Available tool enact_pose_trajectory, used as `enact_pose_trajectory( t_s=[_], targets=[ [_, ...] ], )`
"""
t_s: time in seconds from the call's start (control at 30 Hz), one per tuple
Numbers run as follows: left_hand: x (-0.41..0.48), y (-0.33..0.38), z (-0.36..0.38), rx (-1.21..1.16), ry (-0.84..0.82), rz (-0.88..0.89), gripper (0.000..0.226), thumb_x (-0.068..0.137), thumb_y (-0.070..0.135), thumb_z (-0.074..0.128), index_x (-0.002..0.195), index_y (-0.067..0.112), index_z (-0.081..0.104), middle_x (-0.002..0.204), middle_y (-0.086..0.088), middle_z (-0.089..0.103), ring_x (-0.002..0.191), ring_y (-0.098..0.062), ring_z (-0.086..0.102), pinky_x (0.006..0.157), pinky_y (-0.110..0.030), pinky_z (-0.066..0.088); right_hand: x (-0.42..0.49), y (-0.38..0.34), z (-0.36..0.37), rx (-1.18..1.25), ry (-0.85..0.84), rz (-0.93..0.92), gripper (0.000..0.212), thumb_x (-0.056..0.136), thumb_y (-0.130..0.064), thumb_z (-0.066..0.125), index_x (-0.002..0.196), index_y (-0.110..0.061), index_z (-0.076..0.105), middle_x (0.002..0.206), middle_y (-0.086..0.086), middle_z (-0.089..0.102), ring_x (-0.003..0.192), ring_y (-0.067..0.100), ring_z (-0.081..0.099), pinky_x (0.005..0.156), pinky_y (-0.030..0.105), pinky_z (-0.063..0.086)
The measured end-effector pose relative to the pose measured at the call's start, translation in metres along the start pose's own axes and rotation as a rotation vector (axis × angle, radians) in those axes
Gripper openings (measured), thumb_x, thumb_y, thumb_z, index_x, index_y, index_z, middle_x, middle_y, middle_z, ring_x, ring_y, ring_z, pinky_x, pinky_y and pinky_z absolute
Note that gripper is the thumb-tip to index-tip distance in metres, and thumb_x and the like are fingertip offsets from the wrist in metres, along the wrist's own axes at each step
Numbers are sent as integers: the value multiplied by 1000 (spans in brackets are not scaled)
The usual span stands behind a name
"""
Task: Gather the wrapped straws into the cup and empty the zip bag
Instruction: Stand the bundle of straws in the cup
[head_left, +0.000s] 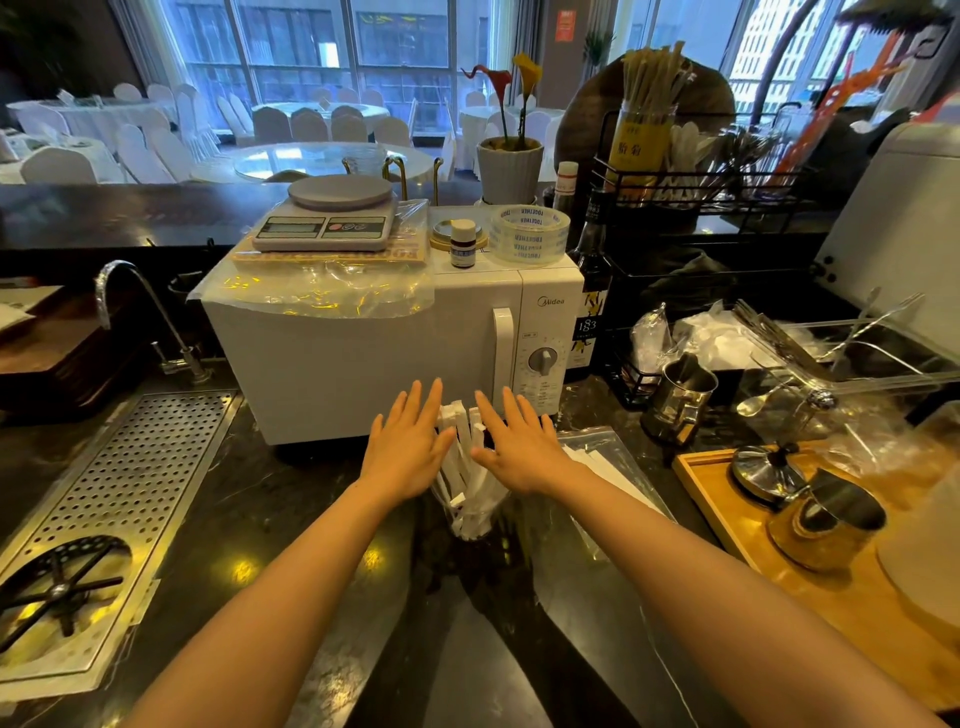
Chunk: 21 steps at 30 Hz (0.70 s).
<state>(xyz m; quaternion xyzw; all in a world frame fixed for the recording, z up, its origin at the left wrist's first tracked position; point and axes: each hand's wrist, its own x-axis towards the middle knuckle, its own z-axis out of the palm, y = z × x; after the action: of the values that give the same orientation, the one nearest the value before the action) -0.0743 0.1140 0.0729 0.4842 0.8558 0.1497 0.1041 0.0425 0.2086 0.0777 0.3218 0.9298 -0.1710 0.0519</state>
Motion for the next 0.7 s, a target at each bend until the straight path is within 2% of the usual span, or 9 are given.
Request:
enact_pose_trajectory(
  t_s=[0.4,0.7],
  targets=[
    [-3,30,-17,-8,96,112,59,95,40,25,144,28,-6,157,-5,-11,144,-21,-10,117,-41,0,-15,15,-20,76,79,-11,67,95,-46,31,143,-35,-14,156,7,-20,144,26,-17,116,48,-5],
    [4,92,-5,-53,61,248,59,96,39,26,144,28,-5,157,-4,-11,144,-20,-11,116,-41,-2,-36,70,-34,157,151,120,72,93,-49,32,145,-28,-14,156,9,-19,145,28,-15,117,47,-2]
  ],
)
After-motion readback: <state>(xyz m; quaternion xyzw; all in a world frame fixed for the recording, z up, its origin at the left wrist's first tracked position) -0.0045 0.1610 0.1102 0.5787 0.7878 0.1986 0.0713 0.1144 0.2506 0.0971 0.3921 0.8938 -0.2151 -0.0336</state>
